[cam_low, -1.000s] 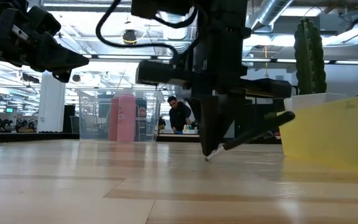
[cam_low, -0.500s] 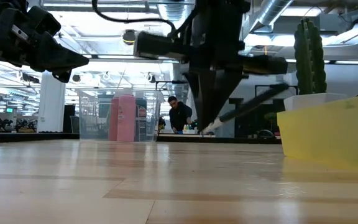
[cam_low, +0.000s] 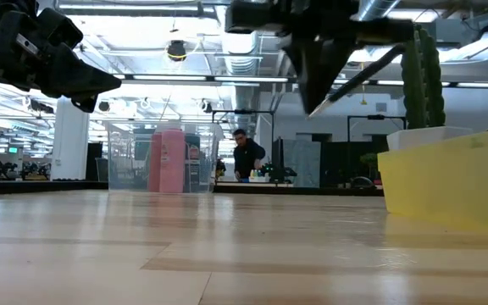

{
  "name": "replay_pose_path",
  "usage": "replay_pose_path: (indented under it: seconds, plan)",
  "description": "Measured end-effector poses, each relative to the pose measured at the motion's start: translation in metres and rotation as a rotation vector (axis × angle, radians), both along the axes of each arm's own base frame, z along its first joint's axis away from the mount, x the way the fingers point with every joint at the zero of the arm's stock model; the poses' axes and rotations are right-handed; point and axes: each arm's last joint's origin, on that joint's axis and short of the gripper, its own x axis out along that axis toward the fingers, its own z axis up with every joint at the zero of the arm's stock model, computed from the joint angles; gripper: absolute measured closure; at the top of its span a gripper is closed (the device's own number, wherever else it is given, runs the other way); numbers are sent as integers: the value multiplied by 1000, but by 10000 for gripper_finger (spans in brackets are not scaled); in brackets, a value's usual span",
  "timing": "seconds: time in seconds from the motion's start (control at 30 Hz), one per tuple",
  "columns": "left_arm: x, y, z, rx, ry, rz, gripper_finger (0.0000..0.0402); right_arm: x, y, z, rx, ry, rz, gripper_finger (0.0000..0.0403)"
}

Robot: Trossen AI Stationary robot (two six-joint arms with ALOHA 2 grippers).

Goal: Pick & Place Paint Supplies
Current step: Put the liner brush into the yellow bin

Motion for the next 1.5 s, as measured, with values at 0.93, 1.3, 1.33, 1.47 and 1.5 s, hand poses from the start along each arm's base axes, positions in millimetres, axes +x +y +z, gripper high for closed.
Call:
replay_pose_path:
  seconds: [0.93, 1.3, 1.33, 1.47, 1.5]
  plan:
    - [0, 0, 0, 0, 0, 2, 401, -137, 10, 26, -51, 61, -218, 403]
    - [0, 0, 0, 0, 0, -1, 401, -175, 29, -4, -58, 36, -137, 403]
    - [0, 0, 0, 0, 1, -1, 401, -178, 31, -7, -63, 32, -131, 403]
    - [0, 0, 0, 0, 0, -1, 401, -188, 37, -20, -72, 30, -108, 403]
    - [0, 0, 0, 0, 0, -1, 401, -190, 37, -23, -75, 31, -104, 403]
